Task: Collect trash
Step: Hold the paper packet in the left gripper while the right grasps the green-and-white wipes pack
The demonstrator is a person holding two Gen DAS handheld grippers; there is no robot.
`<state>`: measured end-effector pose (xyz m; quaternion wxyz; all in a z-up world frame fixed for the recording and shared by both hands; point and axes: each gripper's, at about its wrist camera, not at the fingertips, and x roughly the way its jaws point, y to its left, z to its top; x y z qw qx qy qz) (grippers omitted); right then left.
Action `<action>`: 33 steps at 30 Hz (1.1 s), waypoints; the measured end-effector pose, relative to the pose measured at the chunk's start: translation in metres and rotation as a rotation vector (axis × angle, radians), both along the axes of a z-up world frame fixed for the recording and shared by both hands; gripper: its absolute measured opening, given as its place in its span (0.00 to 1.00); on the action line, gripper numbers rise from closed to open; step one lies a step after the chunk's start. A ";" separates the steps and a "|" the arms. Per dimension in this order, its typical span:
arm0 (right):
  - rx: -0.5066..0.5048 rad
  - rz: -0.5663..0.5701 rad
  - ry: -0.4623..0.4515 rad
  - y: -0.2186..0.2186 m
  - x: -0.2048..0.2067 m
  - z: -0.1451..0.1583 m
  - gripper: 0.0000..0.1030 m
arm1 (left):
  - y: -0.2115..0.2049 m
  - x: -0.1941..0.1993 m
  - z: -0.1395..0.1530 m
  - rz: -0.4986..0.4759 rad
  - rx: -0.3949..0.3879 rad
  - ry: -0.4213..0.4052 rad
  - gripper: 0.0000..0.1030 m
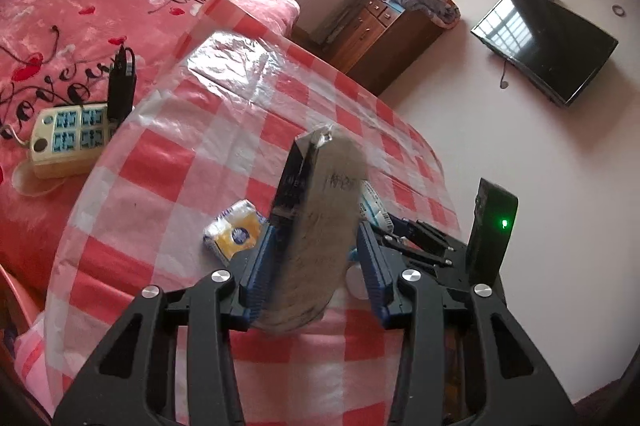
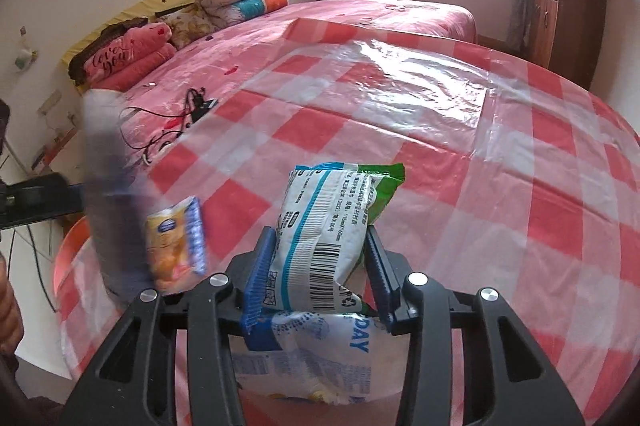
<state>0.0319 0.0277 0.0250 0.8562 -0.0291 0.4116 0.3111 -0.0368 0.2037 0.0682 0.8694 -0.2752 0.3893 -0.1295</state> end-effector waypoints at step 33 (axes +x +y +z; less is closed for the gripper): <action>0.049 -0.137 0.004 -0.060 -0.070 0.008 0.44 | -0.069 0.076 -0.036 0.023 0.523 0.189 0.63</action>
